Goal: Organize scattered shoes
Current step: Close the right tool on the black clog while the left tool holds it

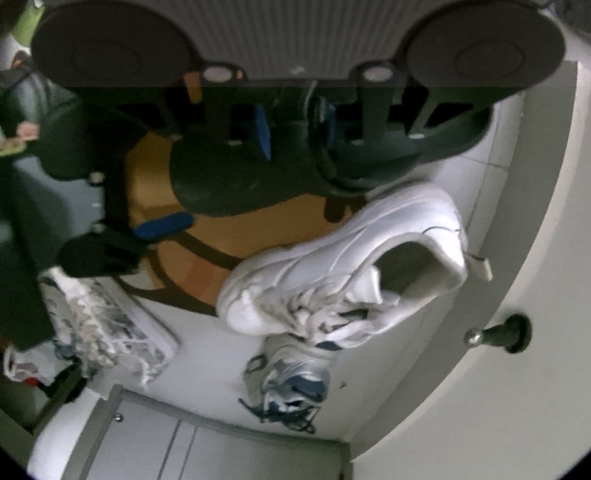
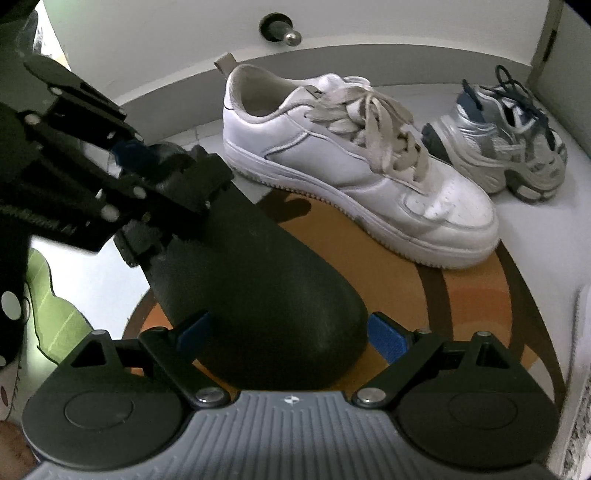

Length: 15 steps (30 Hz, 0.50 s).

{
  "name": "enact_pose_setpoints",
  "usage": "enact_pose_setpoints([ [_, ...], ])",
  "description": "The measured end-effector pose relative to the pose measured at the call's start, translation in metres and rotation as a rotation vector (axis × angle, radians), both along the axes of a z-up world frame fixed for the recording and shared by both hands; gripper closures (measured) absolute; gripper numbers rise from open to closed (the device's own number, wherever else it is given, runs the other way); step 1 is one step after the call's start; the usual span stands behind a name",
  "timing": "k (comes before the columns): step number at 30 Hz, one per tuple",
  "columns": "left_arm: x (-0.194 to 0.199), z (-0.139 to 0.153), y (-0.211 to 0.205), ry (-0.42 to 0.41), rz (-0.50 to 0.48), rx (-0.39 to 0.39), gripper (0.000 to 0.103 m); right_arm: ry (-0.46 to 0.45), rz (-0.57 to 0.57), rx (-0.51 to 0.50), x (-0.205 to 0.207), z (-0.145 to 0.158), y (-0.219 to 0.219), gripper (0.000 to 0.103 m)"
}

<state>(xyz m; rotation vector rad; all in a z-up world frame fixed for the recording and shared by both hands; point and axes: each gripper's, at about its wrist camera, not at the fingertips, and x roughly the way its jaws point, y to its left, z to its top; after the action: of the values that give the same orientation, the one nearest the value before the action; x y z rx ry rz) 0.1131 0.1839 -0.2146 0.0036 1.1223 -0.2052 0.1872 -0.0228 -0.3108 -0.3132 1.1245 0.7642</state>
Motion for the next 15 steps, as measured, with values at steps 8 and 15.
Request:
enact_pose_setpoints([
  [8, -0.008, 0.010, -0.005, -0.005, -0.074, -0.037, 0.084, 0.018, -0.001, 0.033, -0.002, -0.002, 0.000, 0.003],
  [15, -0.009, 0.012, -0.002, -0.005, -0.098, -0.060, 0.085, 0.034, -0.003, 0.063, -0.004, -0.003, 0.000, 0.000],
])
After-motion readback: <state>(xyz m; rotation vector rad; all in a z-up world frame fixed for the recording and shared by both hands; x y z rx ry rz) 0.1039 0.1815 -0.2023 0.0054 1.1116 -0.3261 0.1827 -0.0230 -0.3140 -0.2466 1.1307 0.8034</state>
